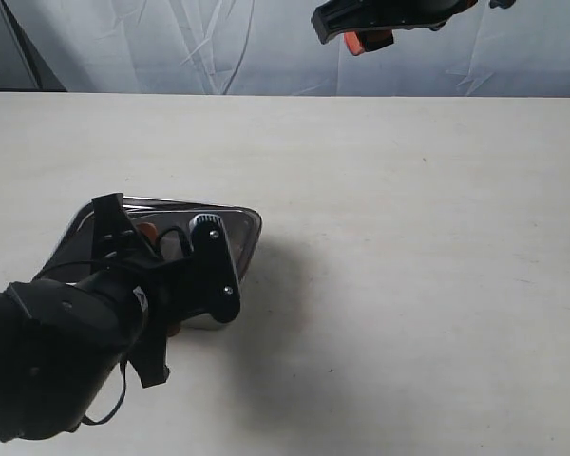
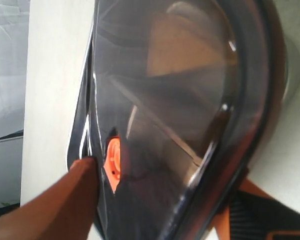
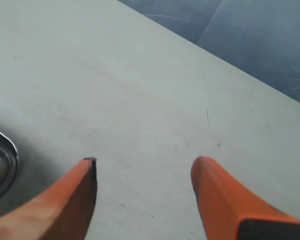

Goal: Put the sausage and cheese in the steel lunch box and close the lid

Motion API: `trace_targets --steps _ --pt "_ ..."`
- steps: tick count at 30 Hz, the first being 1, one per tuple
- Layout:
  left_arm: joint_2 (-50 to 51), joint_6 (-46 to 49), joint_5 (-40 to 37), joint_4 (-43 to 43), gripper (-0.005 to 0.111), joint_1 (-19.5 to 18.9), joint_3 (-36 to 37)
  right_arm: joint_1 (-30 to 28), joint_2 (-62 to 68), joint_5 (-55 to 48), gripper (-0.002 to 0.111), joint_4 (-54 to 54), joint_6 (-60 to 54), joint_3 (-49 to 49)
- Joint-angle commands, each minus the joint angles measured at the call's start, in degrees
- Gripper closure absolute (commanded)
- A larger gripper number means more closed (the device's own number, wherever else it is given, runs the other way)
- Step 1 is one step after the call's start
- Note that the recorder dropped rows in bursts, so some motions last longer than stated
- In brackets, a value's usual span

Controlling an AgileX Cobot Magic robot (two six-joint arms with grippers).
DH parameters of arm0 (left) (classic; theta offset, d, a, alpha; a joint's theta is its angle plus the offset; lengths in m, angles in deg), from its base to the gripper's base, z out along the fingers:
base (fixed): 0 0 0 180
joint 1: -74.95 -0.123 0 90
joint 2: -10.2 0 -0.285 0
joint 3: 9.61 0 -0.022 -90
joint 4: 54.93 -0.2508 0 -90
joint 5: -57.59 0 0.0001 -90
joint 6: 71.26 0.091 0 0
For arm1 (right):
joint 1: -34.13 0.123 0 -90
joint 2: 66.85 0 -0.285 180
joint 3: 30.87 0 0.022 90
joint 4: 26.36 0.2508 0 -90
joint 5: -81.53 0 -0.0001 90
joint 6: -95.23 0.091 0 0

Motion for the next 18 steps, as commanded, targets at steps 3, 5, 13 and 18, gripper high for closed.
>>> trace_targets --steps 3,5,13,18 --pt "-0.76 4.69 0.67 3.92 0.047 0.35 0.03 -0.27 -0.33 0.5 0.052 -0.48 0.15 -0.13" --pt "-1.76 4.69 0.67 3.03 0.047 0.35 0.03 -0.27 -0.33 0.5 0.052 -0.48 0.15 -0.13" --pt "-4.89 6.47 0.67 2.89 0.047 0.35 0.03 -0.27 -0.33 0.5 0.052 -0.1 0.15 -0.13" --pt "-4.89 8.42 0.67 5.18 0.047 0.35 0.03 -0.27 -0.33 0.5 0.052 -0.1 0.15 -0.13"
